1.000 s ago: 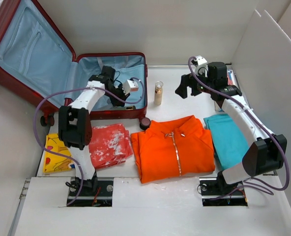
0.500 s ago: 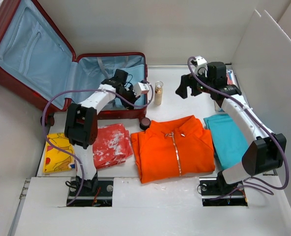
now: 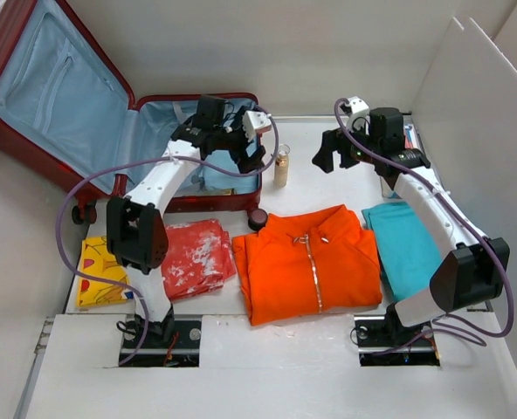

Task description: Pack the luggage

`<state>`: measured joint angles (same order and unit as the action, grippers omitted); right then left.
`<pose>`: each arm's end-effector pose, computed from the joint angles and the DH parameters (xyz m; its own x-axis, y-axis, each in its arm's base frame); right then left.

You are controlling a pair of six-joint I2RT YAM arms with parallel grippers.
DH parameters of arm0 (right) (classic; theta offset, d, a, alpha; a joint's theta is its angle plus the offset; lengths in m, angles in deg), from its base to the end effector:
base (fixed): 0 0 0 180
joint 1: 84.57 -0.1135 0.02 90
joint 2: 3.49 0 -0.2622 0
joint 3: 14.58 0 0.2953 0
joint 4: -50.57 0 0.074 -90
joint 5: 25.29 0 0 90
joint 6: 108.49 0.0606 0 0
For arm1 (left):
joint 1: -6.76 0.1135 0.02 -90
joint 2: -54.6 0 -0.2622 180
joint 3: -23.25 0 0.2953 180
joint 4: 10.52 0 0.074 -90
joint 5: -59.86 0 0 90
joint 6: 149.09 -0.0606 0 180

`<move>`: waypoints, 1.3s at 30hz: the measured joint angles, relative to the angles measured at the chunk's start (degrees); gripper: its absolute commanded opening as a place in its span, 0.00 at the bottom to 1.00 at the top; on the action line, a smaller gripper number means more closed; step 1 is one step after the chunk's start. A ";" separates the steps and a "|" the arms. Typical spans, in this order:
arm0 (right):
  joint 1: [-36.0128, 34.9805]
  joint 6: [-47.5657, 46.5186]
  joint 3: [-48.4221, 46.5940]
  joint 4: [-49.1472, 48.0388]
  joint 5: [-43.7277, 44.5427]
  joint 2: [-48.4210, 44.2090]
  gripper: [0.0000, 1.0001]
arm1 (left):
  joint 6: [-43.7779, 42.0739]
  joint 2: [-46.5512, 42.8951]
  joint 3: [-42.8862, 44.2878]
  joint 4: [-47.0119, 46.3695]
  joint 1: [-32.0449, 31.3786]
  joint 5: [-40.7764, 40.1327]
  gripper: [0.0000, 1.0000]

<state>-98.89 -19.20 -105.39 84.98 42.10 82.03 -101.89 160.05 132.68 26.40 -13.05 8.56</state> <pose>0.3887 0.1233 0.3389 -0.4646 -0.1304 -0.8759 -0.5596 0.8098 0.1763 0.4446 -0.2004 0.3208 0.1398 0.5133 -0.8468 0.9039 0.2830 0.3208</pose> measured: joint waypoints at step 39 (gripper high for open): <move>3.02 -2.08 0.04 1.79 0.50 -2.10 0.98 | 26.43 21.77 15.52 -16.00 -5.66 5.18 0.00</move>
<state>-95.88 -21.28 -105.35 86.77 42.60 79.93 -75.47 181.82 148.20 10.40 -18.72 13.74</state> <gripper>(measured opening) 0.982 0.406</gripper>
